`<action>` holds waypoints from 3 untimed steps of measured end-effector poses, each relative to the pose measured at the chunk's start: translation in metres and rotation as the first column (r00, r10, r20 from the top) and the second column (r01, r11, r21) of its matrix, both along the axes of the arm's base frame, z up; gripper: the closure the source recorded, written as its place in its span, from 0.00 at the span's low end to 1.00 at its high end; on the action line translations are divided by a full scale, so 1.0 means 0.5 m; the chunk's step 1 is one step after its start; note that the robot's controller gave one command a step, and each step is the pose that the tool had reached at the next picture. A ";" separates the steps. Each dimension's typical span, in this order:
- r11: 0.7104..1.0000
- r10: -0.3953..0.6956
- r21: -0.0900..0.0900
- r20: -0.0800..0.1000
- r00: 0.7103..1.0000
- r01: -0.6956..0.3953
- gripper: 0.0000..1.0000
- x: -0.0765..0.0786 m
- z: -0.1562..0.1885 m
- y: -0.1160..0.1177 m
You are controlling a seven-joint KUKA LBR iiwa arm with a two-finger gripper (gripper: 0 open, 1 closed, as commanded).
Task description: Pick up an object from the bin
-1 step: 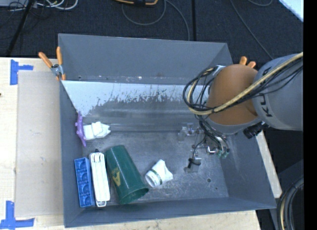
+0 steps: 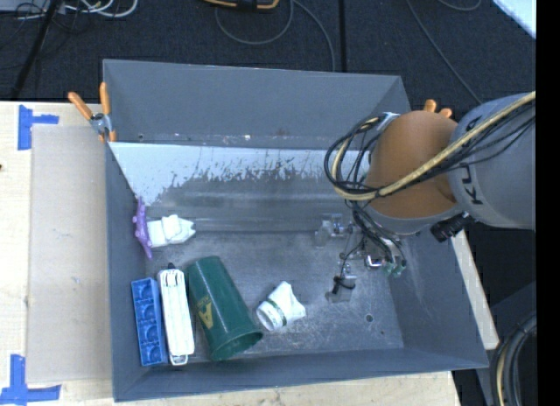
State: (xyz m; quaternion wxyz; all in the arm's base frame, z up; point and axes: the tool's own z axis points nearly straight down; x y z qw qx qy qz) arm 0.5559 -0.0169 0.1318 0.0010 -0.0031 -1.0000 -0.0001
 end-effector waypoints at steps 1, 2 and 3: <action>0.999 0.037 -0.001 0.000 0.999 -0.037 0.00 -0.037 -0.075 0.058; 0.990 0.143 0.001 -0.003 0.990 -0.143 0.00 -0.030 -0.124 0.116; 0.990 0.142 0.001 0.000 0.990 -0.142 0.00 -0.008 -0.141 0.152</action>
Offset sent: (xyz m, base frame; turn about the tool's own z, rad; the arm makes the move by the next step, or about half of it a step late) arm -0.0131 0.0590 -0.0618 -0.1441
